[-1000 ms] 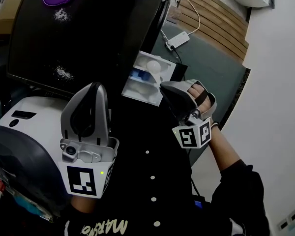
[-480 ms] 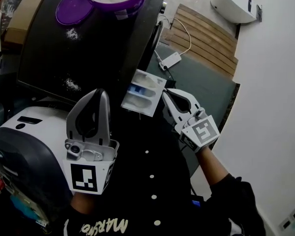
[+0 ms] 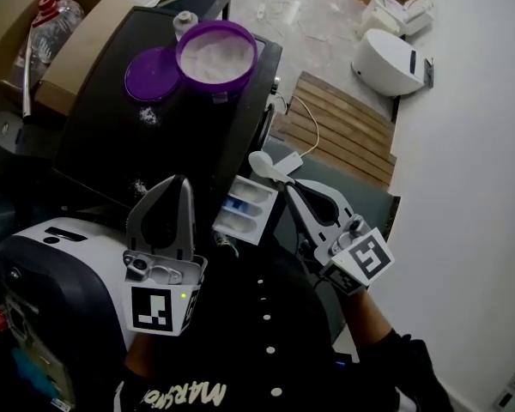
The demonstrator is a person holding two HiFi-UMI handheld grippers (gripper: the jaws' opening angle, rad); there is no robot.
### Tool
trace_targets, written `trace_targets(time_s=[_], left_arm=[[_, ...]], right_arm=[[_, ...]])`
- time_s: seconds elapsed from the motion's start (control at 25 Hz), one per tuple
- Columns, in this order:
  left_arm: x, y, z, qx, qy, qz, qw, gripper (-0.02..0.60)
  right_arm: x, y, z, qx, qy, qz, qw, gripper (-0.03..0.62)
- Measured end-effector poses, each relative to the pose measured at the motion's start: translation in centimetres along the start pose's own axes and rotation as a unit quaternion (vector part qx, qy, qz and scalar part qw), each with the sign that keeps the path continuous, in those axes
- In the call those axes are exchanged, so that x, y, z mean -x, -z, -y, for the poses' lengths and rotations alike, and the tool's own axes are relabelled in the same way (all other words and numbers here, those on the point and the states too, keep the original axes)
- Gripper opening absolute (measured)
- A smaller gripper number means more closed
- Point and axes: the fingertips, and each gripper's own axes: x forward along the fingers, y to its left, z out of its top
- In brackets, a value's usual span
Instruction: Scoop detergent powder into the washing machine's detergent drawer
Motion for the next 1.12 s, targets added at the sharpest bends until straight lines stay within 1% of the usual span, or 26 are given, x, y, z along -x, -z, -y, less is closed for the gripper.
trace_targets(time_s=[0.12, 0.28, 0.4, 0.56, 0.64, 0.72, 0.8, 0.88, 0.92, 1.0, 1.12], left_arm=[[-0.5, -1.8, -0.5, -0.007, -0.009, 0.023, 0.9997, 0.015], [-0.8, -3.4, -0.9, -0.012, -0.017, 0.034, 0.9992, 0.015], [-1.2, -3.9, -1.0, -0.009, -0.019, 0.034, 0.9992, 0.015], [-1.5, -4.6, -1.4, -0.021, -0.026, 0.049, 0.9982, 0.015], [-1.4, -4.5, -1.8, -0.022, -0.033, 0.046, 0.9982, 0.015], [-1.3, -4.1, -2.1, -0.017, -0.038, 0.033, 0.9986, 0.015], [-1.1, -3.2, -2.2, -0.006, -0.043, 0.013, 0.9990, 0.015], [-1.0, -2.8, -2.4, -0.003, -0.051, 0.005, 0.9987, 0.015], [-1.0, -2.8, -2.6, -0.004, -0.056, 0.004, 0.9984, 0.015], [-0.9, -2.7, -3.0, -0.006, -0.066, 0.001, 0.9978, 0.015], [-0.8, -2.4, -3.3, -0.011, -0.073, -0.006, 0.9973, 0.015]], right_arm=[[-0.7, -3.2, -0.1, 0.018, -0.012, 0.026, 0.999, 0.031], [-2.0, -7.0, -1.1, 0.031, -0.026, 0.050, 0.998, 0.031], [-2.8, -8.5, -1.4, 0.038, -0.034, 0.058, 0.997, 0.031], [-4.1, -9.3, -0.7, 0.048, -0.038, 0.057, 0.997, 0.031], [-5.1, -9.7, 0.0, 0.055, -0.036, 0.053, 0.996, 0.031], [-6.4, -10.2, 1.1, 0.055, -0.039, 0.052, 0.996, 0.031], [-8.0, -11.0, 1.9, 0.054, -0.051, 0.050, 0.996, 0.031], [-10.1, -12.5, 1.9, 0.059, -0.068, 0.049, 0.995, 0.031], [-11.0, -12.6, 2.4, 0.061, -0.069, 0.045, 0.995, 0.031], [-12.5, -11.4, 4.2, 0.060, -0.066, 0.033, 0.995, 0.031], [-14.5, -11.0, 5.5, 0.065, -0.071, 0.013, 0.995, 0.031]])
